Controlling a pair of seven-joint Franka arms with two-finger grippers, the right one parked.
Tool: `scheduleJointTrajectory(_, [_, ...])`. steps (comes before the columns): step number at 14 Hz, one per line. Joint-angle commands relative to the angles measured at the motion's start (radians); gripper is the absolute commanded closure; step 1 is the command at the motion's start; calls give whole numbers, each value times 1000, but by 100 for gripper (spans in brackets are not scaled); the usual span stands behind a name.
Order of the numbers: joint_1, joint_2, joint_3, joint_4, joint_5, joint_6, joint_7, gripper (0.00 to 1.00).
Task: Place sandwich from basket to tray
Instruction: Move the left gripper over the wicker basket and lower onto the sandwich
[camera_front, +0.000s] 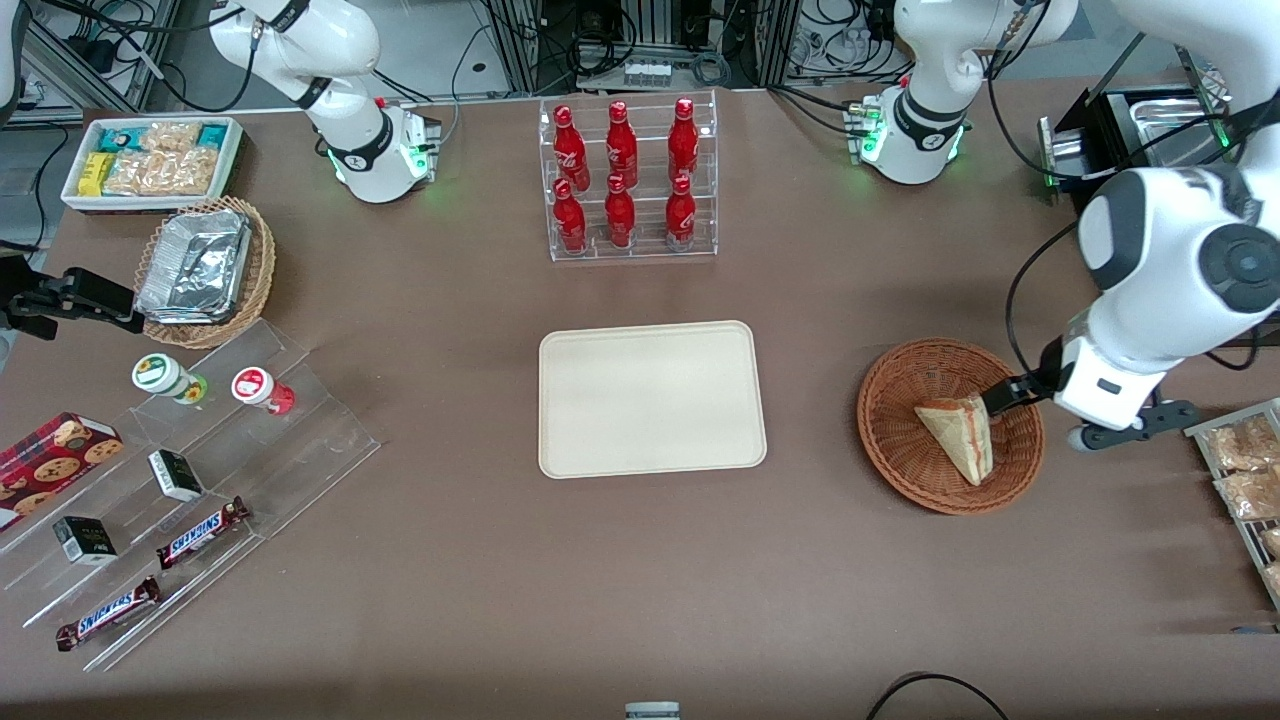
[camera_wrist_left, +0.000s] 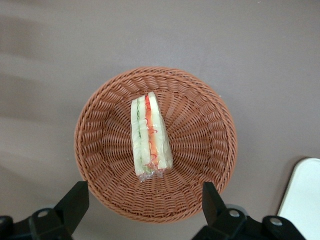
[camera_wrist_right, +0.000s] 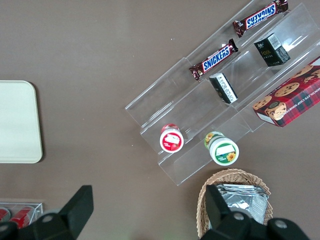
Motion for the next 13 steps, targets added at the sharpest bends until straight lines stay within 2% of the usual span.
scheduleJointTrajectory(1, [7,-40,-4,-133,18,113,-72,0])
scheduleJointTrajectory(6, [7,-33,-4,-277,18,345,-104,0])
scheduleJointTrajectory(13, [19,30,-5,-291,18,410,-105,0])
